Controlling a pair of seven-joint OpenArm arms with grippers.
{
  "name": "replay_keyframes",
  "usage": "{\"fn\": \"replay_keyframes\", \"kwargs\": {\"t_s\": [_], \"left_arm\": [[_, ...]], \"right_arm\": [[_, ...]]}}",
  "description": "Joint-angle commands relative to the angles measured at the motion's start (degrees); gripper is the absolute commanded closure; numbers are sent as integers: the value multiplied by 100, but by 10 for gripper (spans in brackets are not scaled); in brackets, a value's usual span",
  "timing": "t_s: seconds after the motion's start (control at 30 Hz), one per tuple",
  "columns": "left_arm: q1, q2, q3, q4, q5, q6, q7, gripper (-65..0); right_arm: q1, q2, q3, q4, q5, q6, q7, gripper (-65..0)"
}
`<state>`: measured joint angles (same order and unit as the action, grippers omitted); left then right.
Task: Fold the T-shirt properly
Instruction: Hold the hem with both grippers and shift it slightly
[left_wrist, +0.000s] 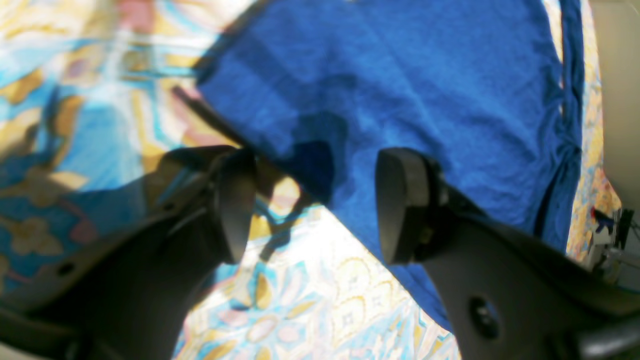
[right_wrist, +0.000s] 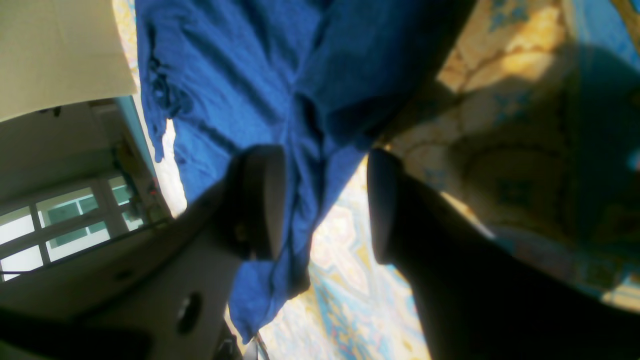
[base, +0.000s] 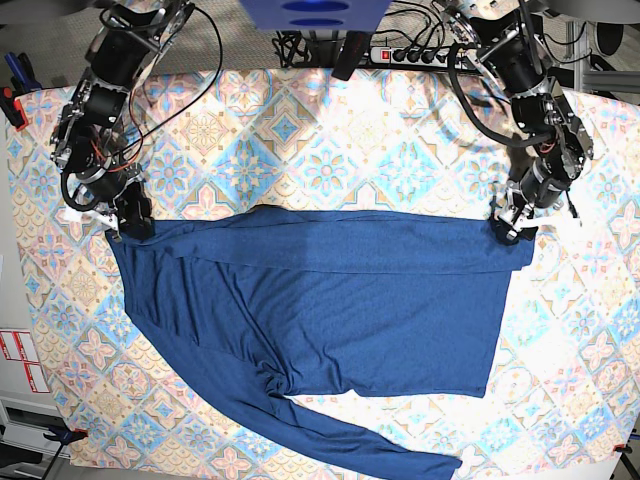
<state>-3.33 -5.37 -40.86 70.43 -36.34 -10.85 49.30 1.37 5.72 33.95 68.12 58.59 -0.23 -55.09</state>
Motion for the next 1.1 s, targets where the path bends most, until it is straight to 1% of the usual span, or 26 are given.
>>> {"fn": "replay_keyframes", "kwargs": {"t_s": [0.0,0.1,0.17,0.27,0.4,0.57,0.67,0.8,0.87,1.07], "left_arm": [[-102,5,11,91,-89,-62,-55,-371],[-111,31,11,91,-72,-62,-64,-371],[-146,119,11,73,-45,-62,-73,-370],[-269,119,11,-287,-45,-53,-73,-368],[-348,119,11,-525,-37,-53,-372,-367],[-374,128,11,-525,-28,-53,-424,-367],[-427,137,11,-525,-28,-53,-424,-365],[-453,137,11,-525,-63,-53,-275,-365],[-339,137,11,-507,-81,-71,-108,-365],[-111,137,11,-498,-89,-88,-99,-365]], "right_arm": [[79,75,2,67,106,54,19,-263],[79,75,2,67,106,54,19,-263],[79,75,2,67,106,54,19,-263],[79,75,2,67,106,54,19,-263],[79,75,2,67,106,54,19,-263],[79,75,2,67,106,54,19,-263],[79,75,2,67,106,54,19,-263],[79,66,2,85,106,54,19,-263],[61,66,2,111,106,54,19,-263],[61,57,2,120,106,54,19,-263]]}}
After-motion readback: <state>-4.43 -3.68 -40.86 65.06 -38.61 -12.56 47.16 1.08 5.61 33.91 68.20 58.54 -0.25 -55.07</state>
